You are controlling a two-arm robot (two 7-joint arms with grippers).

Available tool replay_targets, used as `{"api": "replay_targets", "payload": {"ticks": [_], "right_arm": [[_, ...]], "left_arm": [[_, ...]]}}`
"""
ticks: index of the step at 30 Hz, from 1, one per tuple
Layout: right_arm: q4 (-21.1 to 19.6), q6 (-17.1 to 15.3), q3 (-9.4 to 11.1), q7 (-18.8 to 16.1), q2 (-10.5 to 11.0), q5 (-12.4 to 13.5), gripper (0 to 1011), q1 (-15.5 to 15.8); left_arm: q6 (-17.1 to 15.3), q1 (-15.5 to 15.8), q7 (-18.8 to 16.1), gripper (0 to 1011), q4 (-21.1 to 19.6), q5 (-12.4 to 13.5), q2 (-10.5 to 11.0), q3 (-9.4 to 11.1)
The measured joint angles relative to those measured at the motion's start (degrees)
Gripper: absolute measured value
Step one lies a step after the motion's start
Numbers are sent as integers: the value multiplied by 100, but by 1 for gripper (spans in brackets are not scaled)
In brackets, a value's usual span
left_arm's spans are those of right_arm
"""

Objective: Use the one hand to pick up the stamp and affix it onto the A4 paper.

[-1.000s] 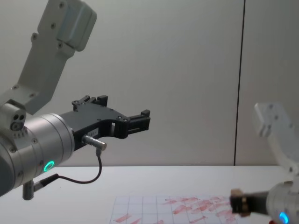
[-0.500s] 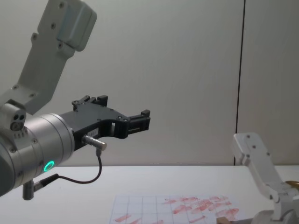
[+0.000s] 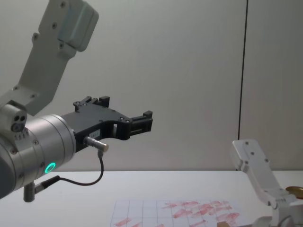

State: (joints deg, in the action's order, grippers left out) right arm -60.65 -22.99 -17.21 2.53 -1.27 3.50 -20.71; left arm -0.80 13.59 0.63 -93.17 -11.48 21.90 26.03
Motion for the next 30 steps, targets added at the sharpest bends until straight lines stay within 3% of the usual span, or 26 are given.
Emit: {"api": "replay_targets", "payload": {"ticks": [22,30], "right_arm": [[210,19,89,106,-70,241,219,-73],[-39,32,119,143,-66,297,220,-21]], "left_arm": [[0,0,0,993,0,0,0,0],[0,0,0,993,0,0,0,0]]}}
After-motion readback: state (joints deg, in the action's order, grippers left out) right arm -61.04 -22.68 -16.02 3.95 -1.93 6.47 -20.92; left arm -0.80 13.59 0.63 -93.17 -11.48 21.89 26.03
